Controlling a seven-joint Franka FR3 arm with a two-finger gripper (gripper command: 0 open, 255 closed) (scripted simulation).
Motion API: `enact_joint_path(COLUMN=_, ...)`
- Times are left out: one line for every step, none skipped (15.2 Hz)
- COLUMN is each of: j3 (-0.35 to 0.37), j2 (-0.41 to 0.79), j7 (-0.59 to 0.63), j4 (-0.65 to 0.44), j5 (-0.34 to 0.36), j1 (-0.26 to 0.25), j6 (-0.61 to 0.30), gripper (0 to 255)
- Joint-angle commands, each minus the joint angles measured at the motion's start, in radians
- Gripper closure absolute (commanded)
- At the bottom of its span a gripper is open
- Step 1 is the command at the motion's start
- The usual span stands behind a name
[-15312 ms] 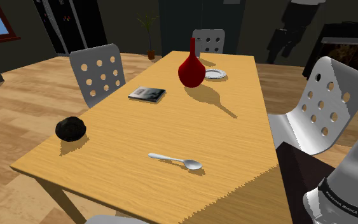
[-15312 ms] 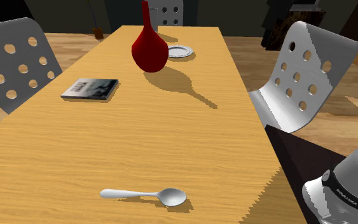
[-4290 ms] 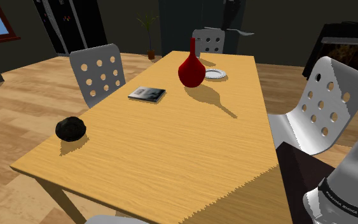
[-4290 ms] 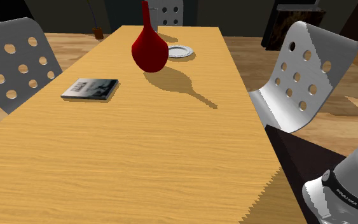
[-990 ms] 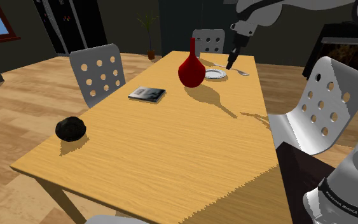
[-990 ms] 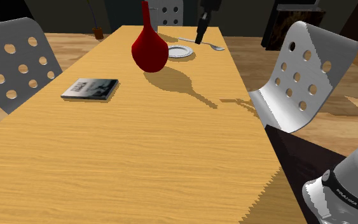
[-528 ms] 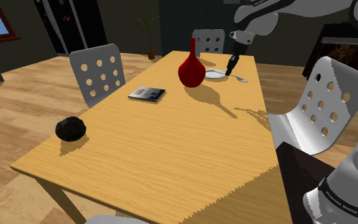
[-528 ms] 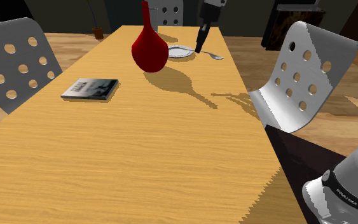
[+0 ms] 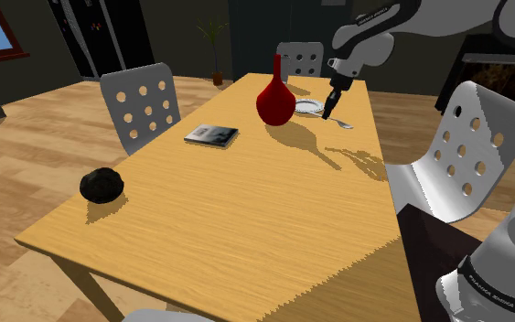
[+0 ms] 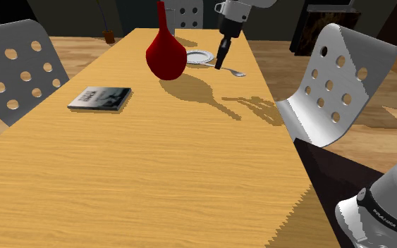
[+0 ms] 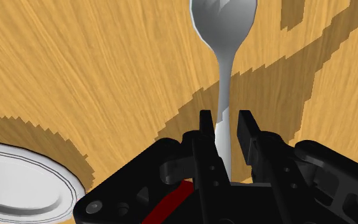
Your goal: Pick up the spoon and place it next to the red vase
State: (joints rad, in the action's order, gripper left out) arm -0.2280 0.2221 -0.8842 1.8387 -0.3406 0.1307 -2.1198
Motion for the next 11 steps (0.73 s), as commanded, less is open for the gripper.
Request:
enact_joint_path(j3=0.001, j2=0.010, j7=-0.010, j4=0.013, j5=-0.007, j1=0.002, j6=-0.021, gripper=255)
enact_joint_path(j3=0.002, j2=0.015, j7=-0.015, j4=0.019, j5=-0.011, j1=0.002, j6=-0.033, gripper=255)
enact_joint_path(j3=0.003, j2=0.020, j7=-0.019, j4=0.026, j5=-0.014, j1=0.002, j6=-0.044, gripper=255)
enact_joint_path(j3=0.004, j2=0.026, j7=-0.024, j4=0.032, j5=-0.018, j1=0.003, j6=-0.055, gripper=255)
enact_joint_path(j3=0.005, j2=0.031, j7=-0.028, j4=0.038, j5=-0.022, j1=0.003, j6=-0.066, gripper=255)
enact_joint_path(j3=0.006, j2=0.037, j7=-0.033, j4=0.044, j5=-0.026, j1=0.003, j6=-0.076, gripper=255)
enact_joint_path(j3=0.007, j2=0.043, j7=-0.038, j4=0.050, j5=-0.030, j1=0.004, j6=-0.087, gripper=255)
enact_joint_path(j3=0.008, j2=0.049, j7=-0.042, j4=0.055, j5=-0.035, j1=0.004, j6=-0.098, gripper=255)
enact_joint_path(j3=0.010, j2=0.056, j7=-0.047, j4=0.060, j5=-0.039, j1=0.005, j6=-0.109, gripper=255)
enact_joint_path(j3=0.011, j2=0.062, j7=-0.052, j4=0.065, j5=-0.044, j1=0.006, j6=-0.119, gripper=255)
enact_joint_path(j3=0.013, j2=0.069, j7=-0.057, j4=0.070, j5=-0.048, j1=0.006, j6=-0.130, gripper=255)
